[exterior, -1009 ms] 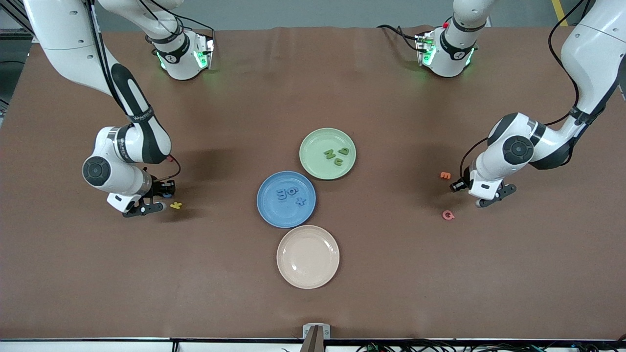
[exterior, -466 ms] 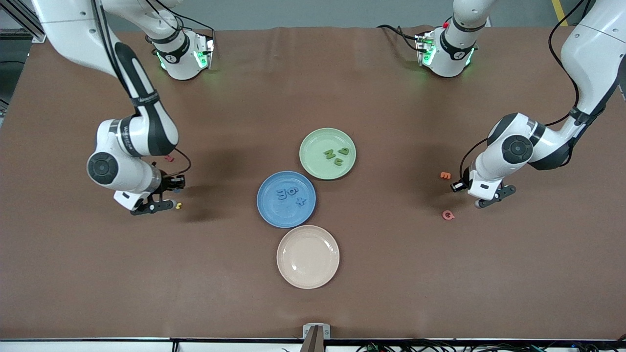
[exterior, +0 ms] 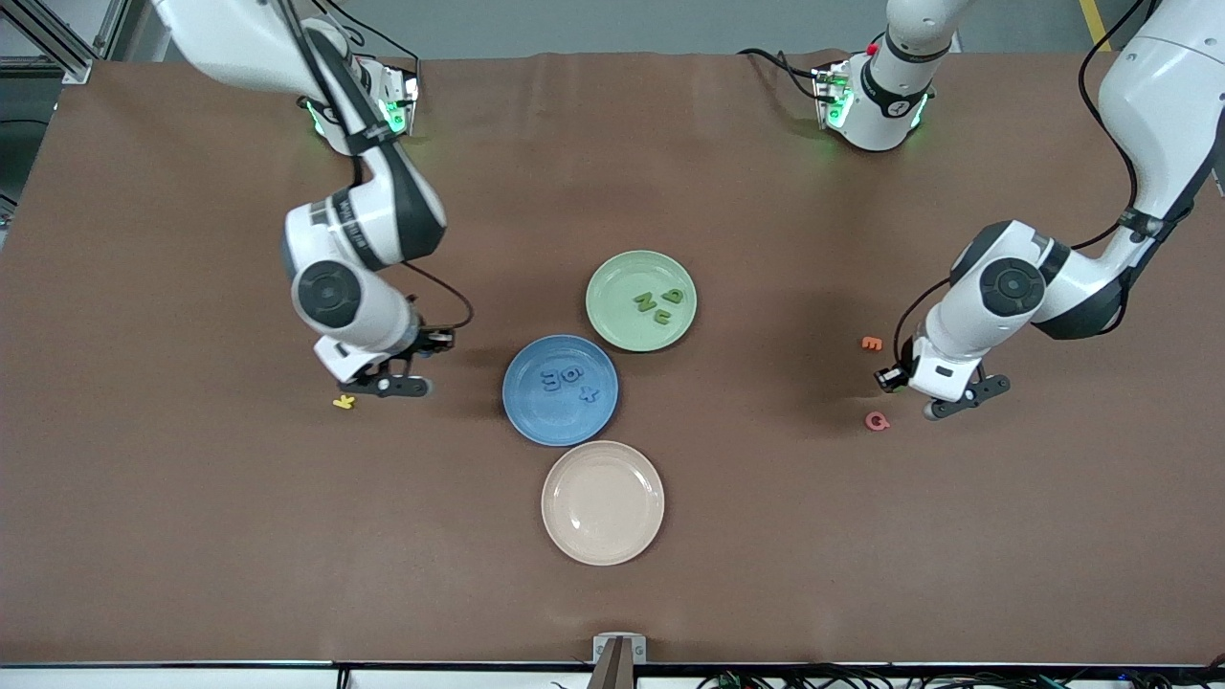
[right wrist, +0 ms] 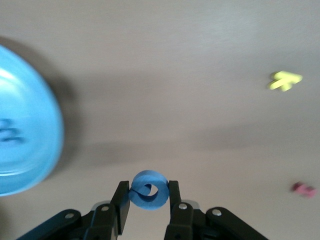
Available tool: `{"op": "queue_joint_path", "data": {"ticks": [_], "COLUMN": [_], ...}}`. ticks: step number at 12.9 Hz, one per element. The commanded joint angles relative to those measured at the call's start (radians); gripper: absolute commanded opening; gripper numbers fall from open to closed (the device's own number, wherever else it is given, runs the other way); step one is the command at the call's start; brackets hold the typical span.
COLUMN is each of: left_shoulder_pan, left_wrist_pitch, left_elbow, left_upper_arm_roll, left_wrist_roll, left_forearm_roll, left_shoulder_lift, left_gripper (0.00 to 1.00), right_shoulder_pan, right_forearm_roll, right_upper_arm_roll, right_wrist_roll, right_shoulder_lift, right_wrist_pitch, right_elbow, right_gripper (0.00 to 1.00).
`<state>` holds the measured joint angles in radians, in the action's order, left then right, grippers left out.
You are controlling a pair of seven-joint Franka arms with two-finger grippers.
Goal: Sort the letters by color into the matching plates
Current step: 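Drop the blue c on the blue plate, green B on the green plate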
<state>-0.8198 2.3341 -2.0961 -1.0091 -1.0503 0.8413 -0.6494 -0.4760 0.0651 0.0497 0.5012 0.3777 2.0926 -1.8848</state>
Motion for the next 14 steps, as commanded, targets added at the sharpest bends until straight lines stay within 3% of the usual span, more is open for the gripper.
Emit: {"op": "queue_joint_path", "data": {"ticks": [1, 2, 4, 7, 14], "left_shoulder_pan": [0.048, 0.071, 0.089, 0.198, 0.461], "left_wrist_pitch": [-0.081, -0.085, -0.085, -0.085, -0.068], "left_elbow": [0.031, 0.031, 0.028, 0.027, 0.03], "left_upper_arm_roll": [-0.062, -0.075, -0.115, -0.129, -0.117], "left_wrist_roll": [-0.014, -0.017, -0.045, -0.202, -0.535], "left_forearm_roll": [0.004, -0.004, -0.031, -0.041, -0.042], "left_shoulder_lift": [0.013, 0.013, 0.013, 0.013, -0.036], "left_gripper": [0.0, 0.0, 0.0, 0.0, 0.0], "right_shoulder_pan": [-0.087, -0.108, -0.121, -0.133, -0.151], "right_forearm_roll": [0.088, 0.131, 0.137, 0.137, 0.131], "right_upper_arm_roll": [0.01, 0.01, 0.01, 0.01, 0.012], "right_wrist_roll": [0.163, 0.184, 0.212, 0.283, 0.267], "right_shoulder_lift": [0.101, 0.139, 0.214, 0.295, 0.438], "right_wrist_pitch": [-0.01, -0.006, -0.003, 0.012, 0.172], "right_elbow": [0.134, 0.186, 0.289, 0.403, 0.506], "right_gripper": [0.23, 0.23, 0.23, 0.23, 0.23]}}
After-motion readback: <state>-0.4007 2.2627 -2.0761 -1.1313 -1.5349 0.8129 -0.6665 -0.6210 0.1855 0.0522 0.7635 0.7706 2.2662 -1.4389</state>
